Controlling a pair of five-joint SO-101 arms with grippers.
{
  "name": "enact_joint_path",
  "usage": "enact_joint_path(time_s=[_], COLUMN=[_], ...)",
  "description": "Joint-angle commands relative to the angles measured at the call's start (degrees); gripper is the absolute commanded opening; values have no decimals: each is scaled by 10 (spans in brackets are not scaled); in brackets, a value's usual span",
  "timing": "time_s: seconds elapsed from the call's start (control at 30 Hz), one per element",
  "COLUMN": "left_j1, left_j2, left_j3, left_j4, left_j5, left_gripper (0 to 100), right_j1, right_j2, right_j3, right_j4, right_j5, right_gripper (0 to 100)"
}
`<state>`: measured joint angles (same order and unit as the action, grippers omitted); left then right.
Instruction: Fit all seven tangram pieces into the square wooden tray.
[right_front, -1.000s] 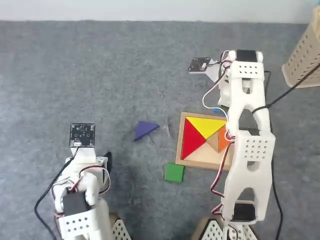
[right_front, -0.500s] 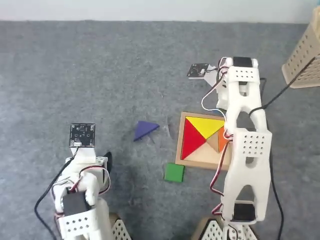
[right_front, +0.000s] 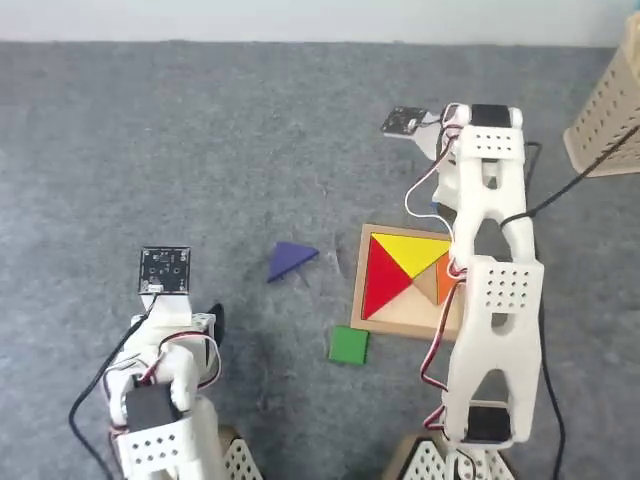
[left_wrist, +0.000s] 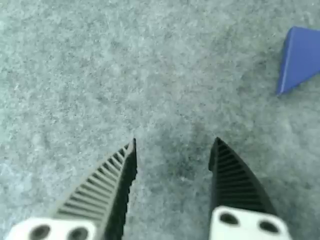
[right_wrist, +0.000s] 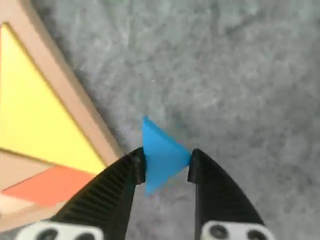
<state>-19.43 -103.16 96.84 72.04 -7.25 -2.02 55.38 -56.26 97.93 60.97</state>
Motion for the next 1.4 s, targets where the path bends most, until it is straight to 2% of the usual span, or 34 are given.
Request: enact_joint_path(time_s=[0.0, 0.13, 0.27, 0.5, 0.77, 1.0, 1.2, 1.37], left_j1=[-3, -3, -3, -3, -3, -3, -3, -3], left_j2=[-10, -10, -10, -10, -10, -10, -10, -10], left_j3=[-2, -2, -2, -2, -2, -2, -2, -2], left_j4=[4, 4, 4, 4, 4, 4, 4, 4], left_j5=[4, 4, 4, 4, 4, 4, 4, 4], left_gripper=[225, 225, 225, 225, 225, 225, 225, 225], right_j1=[-1, 5, -2, -33, -109, -237, -377, -429], right_j2=[-24, -33, -97, -347, -584, -711, -724, -724], right_j3=[-89, -126, -69, 185, 476, 691, 822, 904], right_j4=[51, 53, 53, 52, 40, -86, -269, -364], right_j5=[-33, -98, -160, -214, -222, -314, -399, -409], right_gripper=[117, 98, 80, 70, 69, 69, 69, 73])
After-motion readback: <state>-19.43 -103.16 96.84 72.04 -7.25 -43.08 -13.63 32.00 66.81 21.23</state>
